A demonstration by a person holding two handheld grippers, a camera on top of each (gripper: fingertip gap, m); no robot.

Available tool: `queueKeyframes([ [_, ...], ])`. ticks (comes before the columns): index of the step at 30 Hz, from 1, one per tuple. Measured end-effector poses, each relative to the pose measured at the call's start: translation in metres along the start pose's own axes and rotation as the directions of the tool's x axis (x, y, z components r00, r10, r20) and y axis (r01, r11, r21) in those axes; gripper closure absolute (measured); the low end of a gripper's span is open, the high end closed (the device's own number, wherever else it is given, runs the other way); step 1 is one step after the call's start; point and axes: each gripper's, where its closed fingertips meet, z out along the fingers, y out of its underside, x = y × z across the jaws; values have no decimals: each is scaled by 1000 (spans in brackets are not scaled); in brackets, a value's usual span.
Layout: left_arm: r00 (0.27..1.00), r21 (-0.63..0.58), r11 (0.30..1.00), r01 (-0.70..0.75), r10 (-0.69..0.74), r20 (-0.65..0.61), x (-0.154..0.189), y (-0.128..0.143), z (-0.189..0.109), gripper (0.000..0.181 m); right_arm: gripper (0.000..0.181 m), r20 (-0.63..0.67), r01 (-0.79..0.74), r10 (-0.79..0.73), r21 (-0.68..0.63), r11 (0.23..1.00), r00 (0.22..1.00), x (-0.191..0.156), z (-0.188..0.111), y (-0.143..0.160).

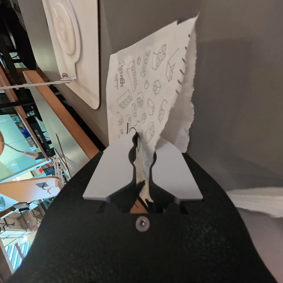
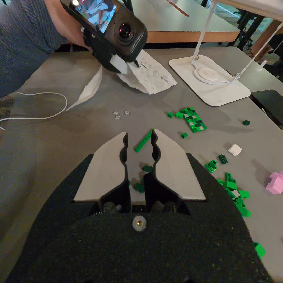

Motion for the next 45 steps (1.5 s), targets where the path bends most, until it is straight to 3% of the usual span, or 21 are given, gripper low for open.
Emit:
queueKeyframes([
  [3,999,3,999,53,-53,-3,3,1,-2,143,154,3,-12,12,21,1000,1000,1,-2,0],
  [6,972,17,980,200,-197,-129,13,-1,-11,94,154,16,-34,34,27,999,999,0,-3,4],
  [8,946,70,954,292,-277,-171,8,-6,-20,82,154,14,-40,40,25,999,999,1,-5,7],
  [10,916,168,906,388,-358,-181,-4,-12,-30,79,154,6,-39,39,29,999,999,2,-7,7],
  [13,835,343,773,534,-546,-70,-44,-7,-49,87,154,-3,-38,38,46,998,999,3,-12,4],
  [16,669,543,531,651,-739,-79,-76,-6,-74,95,154,-13,-43,44,66,997,999,4,-16,2],
  [18,585,645,351,679,-789,-186,-85,-15,-87,106,154,-29,-47,49,78,996,998,6,-19,2],
  [20,524,671,259,695,-821,-226,-91,-13,-81,108,154,-61,-48,54,90,995,997,10,-22,3],
  [24,440,659,166,734,-855,-276,-91,-6,-52,112,154,-144,-35,51,107,994,988,20,-31,10],
  [27,443,652,163,741,-848,-292,-78,-2,-37,116,156,-196,-47,68,110,993,978,28,-37,18],
  [29,486,609,231,759,-824,-293,-66,-2,-28,124,157,-232,-47,76,126,991,970,33,-40,18],
  [31,532,578,292,762,-792,-301,-57,-5,-23,145,158,-258,-52,86,133,990,962,37,-42,19],
  [37,612,609,297,735,-676,-410,-40,-37,-42,181,164,-339,-53,96,132,990,936,48,-44,24],
  [41,682,672,333,662,-640,-354,-38,-47,-57,181,169,-380,-42,99,154,987,920,53,-47,22],
  [45,689,675,300,674,-585,-428,-34,-50,-69,181,171,-407,-37,105,171,984,907,57,-51,21],
])
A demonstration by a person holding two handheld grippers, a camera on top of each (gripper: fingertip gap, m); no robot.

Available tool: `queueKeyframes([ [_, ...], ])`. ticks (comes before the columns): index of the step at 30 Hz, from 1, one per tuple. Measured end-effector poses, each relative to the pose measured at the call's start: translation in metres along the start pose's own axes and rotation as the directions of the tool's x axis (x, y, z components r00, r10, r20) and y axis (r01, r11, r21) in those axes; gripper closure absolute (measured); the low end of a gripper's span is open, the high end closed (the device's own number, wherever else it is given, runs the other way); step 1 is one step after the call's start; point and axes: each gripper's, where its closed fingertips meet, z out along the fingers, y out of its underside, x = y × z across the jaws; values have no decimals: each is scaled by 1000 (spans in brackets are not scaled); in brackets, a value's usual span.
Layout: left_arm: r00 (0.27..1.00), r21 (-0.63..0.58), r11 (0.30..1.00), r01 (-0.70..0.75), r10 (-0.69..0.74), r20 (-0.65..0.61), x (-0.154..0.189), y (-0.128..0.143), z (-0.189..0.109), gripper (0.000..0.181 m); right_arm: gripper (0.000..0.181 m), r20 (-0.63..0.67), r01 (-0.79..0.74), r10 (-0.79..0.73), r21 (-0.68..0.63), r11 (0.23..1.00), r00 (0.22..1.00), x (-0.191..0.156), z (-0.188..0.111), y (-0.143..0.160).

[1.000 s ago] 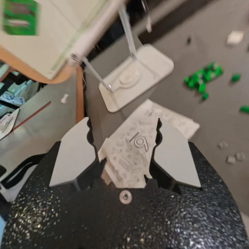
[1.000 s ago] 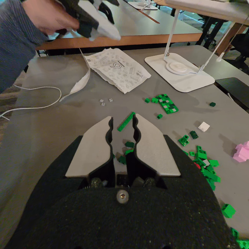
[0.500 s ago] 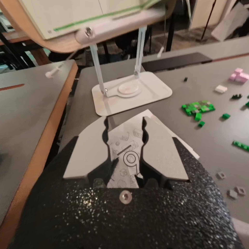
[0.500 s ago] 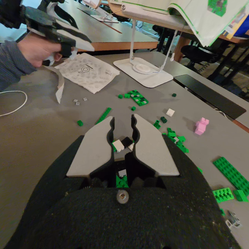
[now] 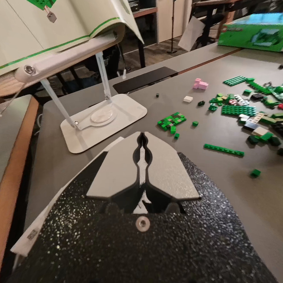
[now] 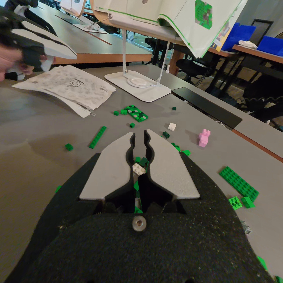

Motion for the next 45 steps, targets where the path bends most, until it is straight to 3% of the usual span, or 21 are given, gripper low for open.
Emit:
queueKeyframes([
  [6,944,66,987,143,-116,-309,27,-8,-8,181,172,-19,-29,29,23,999,999,7,-2,-2],
  [10,926,66,992,105,-74,-371,36,-7,-11,181,172,-20,-26,26,26,999,999,7,-3,-3],
  [19,939,32,999,-42,51,-341,46,2,-5,181,172,-18,-16,16,30,999,1000,8,-4,-3],
  [36,948,13,1000,18,-13,-319,41,5,0,181,172,-7,-5,5,34,999,1000,6,-3,-3],
  [45,940,5,992,129,-121,-319,35,4,1,181,166,-4,-15,15,8,1000,1000,7,-3,1],
])
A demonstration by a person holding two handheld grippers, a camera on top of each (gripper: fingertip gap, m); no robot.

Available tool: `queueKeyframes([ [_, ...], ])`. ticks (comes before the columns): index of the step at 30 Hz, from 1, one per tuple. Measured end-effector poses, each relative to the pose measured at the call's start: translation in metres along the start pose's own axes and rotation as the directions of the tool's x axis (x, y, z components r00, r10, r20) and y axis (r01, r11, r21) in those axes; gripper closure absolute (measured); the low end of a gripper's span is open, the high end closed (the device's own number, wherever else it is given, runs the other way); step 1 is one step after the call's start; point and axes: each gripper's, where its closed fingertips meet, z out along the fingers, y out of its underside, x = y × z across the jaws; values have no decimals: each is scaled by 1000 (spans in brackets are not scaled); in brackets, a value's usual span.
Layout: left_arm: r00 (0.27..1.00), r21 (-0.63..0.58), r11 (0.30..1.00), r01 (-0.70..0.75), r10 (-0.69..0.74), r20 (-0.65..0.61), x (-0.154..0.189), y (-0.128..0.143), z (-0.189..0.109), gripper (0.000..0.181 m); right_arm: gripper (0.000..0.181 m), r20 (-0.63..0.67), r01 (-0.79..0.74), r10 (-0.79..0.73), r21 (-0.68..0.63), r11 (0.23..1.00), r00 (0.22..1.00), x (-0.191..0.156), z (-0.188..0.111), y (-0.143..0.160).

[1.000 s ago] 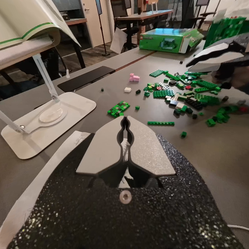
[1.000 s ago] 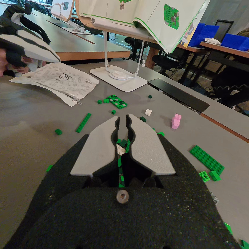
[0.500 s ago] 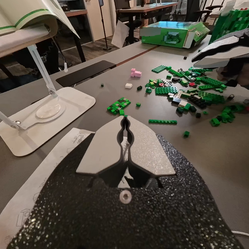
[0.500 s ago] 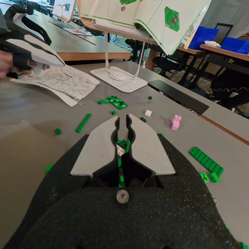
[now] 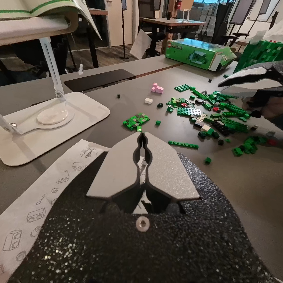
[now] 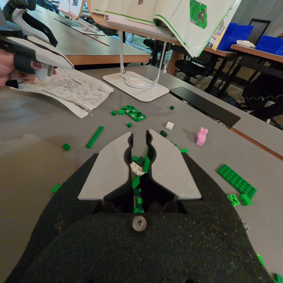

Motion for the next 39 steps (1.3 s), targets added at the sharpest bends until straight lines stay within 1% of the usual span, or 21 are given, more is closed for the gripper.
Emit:
queueKeyframes([
  [4,999,3,1000,-18,18,43,-5,0,0,181,159,51,-59,62,-58,997,997,7,-6,6],
  [8,994,8,1000,1,-2,106,-16,1,-2,181,156,57,-120,124,-66,991,991,19,-13,8],
  [12,994,28,999,28,-31,108,-18,-1,-4,181,155,32,-108,112,-96,989,993,27,-17,14],
  [19,993,27,1000,15,-18,113,-18,-1,-4,181,155,35,-96,102,-139,986,994,26,-15,22],
  [25,996,-12,999,39,-38,85,-16,6,0,181,156,47,-75,84,-156,985,995,21,-12,26],
  [27,999,-62,998,27,-25,21,-7,12,2,181,157,51,-65,74,-164,984,996,19,-11,27],
  [29,998,-175,985,-9,-2,-62,4,27,2,181,157,52,-54,64,-169,984,997,18,-10,28],
  [30,994,-239,969,-55,31,-102,9,36,1,181,157,50,-50,60,-171,984,997,18,-10,28],
  [31,992,-289,951,-108,83,-97,9,44,-1,181,158,47,-48,57,-171,984,997,18,-11,28],
  [33,978,-363,909,-207,184,-96,9,59,-3,149,158,45,-50,58,-167,985,997,19,-11,27],
  [35,979,-452,868,-205,176,-106,9,77,-3,146,159,44,-55,63,-163,985,997,20,-11,27],
  [37,986,-528,834,-161,154,-57,0,90,-1,151,159,45,-59,67,-164,985,997,19,-11,27],
  [38,987,-547,824,-147,156,-30,-5,94,0,154,159,46,-59,67,-164,985,997,19,-11,27],
  [39,989,-543,829,-135,144,-27,-5,94,0,154,159,46,-57,65,-164,985,997,19,-11,26],
])
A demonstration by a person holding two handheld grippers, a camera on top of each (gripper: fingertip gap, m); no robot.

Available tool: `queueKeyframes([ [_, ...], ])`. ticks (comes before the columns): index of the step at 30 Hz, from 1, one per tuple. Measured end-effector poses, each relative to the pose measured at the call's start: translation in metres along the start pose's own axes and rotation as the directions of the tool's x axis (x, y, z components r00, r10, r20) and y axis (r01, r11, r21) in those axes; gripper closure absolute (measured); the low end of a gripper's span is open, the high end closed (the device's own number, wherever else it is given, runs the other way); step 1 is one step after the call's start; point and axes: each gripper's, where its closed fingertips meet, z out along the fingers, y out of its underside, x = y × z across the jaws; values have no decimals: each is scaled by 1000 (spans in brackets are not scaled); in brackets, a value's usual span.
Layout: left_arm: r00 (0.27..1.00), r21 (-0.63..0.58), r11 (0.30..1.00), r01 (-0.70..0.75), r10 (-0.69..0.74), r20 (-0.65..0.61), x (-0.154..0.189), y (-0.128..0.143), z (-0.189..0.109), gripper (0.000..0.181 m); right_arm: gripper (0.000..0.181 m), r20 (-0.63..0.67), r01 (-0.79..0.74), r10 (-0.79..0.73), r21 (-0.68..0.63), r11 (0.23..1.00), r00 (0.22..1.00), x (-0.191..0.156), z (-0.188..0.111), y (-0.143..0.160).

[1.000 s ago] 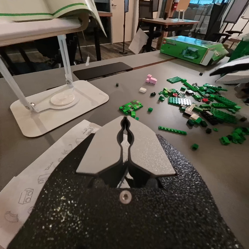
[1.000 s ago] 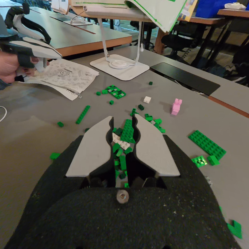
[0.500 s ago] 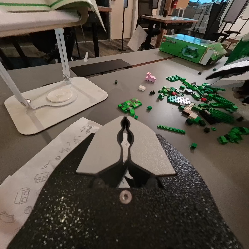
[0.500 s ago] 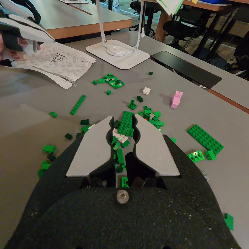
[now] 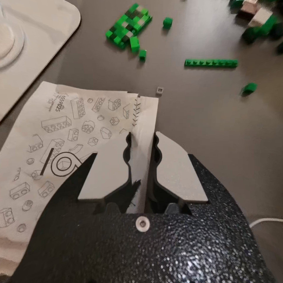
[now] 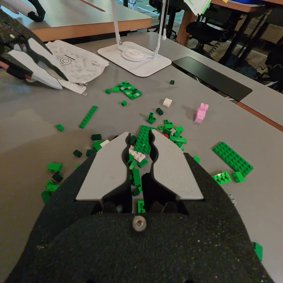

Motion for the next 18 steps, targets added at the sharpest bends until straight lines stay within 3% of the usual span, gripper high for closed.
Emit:
queueKeyframes([
  [9,980,-32,981,193,-194,-44,-8,18,-15,154,161,0,-4,4,-7,1000,1000,0,1,2],
  [14,972,-29,975,218,-220,-84,-6,22,-20,155,161,7,1,-1,-10,1000,1000,-2,2,2],
  [18,975,-25,979,200,-201,-93,-5,23,-21,154,161,90,-26,22,45,999,996,-17,8,-7],
])
